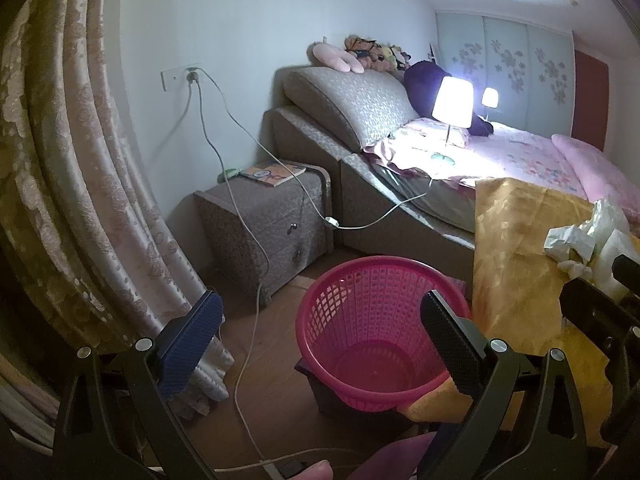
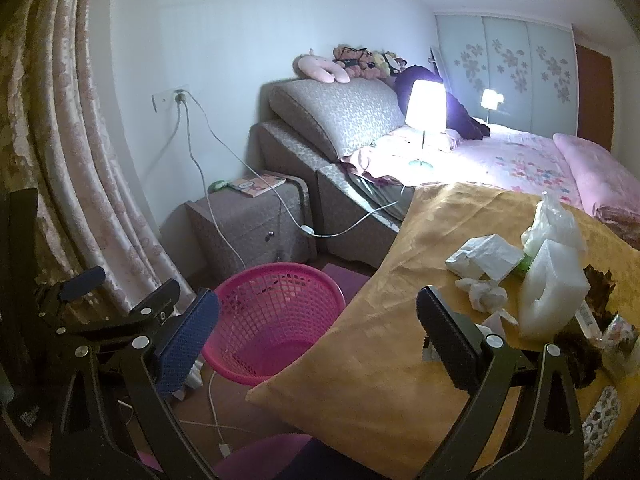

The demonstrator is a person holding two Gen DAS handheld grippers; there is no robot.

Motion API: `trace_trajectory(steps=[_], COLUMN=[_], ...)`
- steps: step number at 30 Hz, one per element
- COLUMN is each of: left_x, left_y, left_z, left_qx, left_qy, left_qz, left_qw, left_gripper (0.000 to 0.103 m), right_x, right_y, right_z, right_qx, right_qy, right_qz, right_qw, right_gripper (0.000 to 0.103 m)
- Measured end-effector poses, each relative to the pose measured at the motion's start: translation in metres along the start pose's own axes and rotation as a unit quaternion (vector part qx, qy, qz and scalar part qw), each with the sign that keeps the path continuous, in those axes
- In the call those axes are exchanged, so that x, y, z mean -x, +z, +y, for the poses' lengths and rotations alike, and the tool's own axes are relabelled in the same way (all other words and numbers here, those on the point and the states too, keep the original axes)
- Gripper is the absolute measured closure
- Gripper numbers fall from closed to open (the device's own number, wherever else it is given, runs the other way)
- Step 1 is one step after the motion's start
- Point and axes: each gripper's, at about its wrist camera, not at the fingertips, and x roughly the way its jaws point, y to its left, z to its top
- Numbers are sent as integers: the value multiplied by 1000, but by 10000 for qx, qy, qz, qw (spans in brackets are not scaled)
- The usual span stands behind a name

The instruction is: Collect trash

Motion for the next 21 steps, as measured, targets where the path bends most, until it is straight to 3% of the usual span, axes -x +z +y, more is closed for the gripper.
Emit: trace_trajectory(steps=[8, 13, 21], left_x=[-3, -3, -13], left_y=[0, -1, -4], left_z=[-9, -25, -58], left_qx=[-146, -407, -943], left_qy=[-104, -216, -739], left_qz=[75, 2, 319], left_qw=[9998, 9989, 9923], left_gripper=[8, 8, 8], right_x=[6, 20, 42], right_y=[-2, -9, -27], right_z=[-20, -58, -130], right_qx=[-101, -315, -957], right_qy=[-164, -682, -1471], right_qz=[10, 48, 132], right_qw=[9998, 9972, 9844], right_gripper=[7, 7, 7])
